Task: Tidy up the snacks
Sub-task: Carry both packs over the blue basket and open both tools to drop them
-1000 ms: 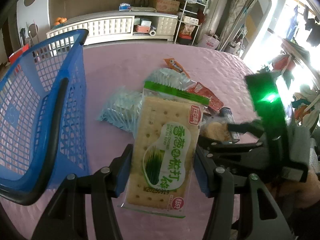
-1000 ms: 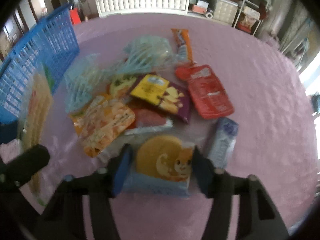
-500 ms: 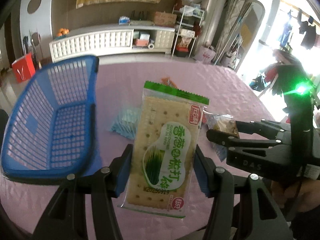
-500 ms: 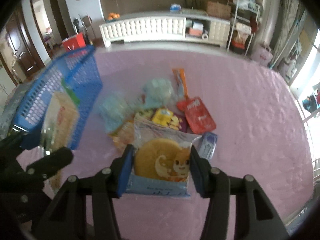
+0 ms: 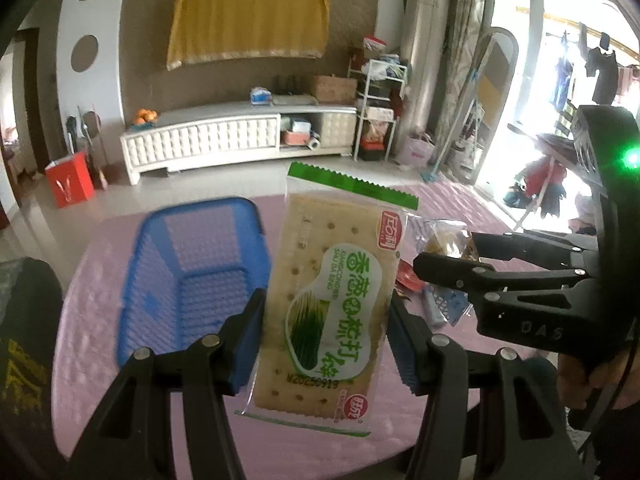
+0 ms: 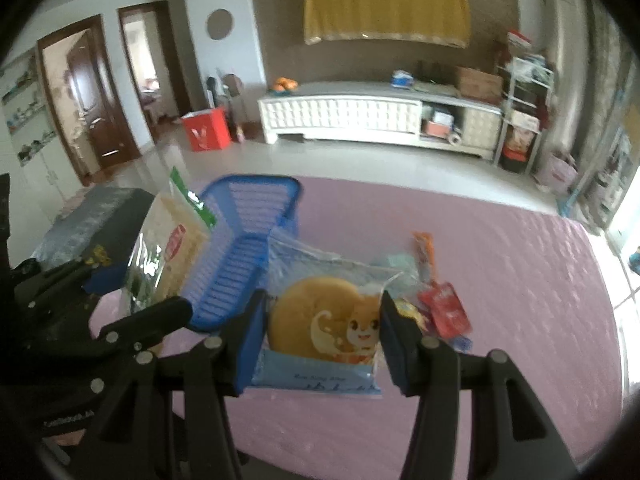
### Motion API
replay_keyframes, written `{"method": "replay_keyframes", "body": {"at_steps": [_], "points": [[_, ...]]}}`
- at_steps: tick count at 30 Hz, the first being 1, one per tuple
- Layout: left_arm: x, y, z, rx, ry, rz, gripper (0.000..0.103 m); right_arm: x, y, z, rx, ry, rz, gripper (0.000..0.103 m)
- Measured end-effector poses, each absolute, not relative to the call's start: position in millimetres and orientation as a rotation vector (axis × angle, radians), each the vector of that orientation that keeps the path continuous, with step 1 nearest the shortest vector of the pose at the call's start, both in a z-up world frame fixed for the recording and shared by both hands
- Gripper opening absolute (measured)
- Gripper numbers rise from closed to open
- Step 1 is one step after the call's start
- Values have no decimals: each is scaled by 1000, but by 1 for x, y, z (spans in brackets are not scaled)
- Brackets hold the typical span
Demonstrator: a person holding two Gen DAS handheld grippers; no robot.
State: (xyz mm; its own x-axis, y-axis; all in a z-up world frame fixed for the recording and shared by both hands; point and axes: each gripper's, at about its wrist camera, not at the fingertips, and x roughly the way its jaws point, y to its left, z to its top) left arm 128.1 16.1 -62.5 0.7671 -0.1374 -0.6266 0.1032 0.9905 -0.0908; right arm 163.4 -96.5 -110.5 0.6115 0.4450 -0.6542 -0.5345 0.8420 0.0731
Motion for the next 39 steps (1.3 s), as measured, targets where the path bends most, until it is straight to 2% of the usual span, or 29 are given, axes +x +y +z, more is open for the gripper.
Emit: {"method": "replay_keyframes", "body": {"at_steps": [8,14,32,33,36,39], "points": [[139,77,-43,-64,700,-45,54,179,-44,-97,-170,670,668,58],[166,121,-43,-60,737,-11,54,203,-4,-109,-198,701,701,58],[262,162,-113,-107,909,-33,54,253,18,-152,-191,823,661,58],[265,163,-115,-114,915,-31,55,253,17,-153,-188,828,661,58],[270,163,-119,-139,931,-21,73,250,13,-152,-193,829,655,58],[264,164,-118,-131,908,-6,73,250,11,-150,-198,827,645,58]]}}
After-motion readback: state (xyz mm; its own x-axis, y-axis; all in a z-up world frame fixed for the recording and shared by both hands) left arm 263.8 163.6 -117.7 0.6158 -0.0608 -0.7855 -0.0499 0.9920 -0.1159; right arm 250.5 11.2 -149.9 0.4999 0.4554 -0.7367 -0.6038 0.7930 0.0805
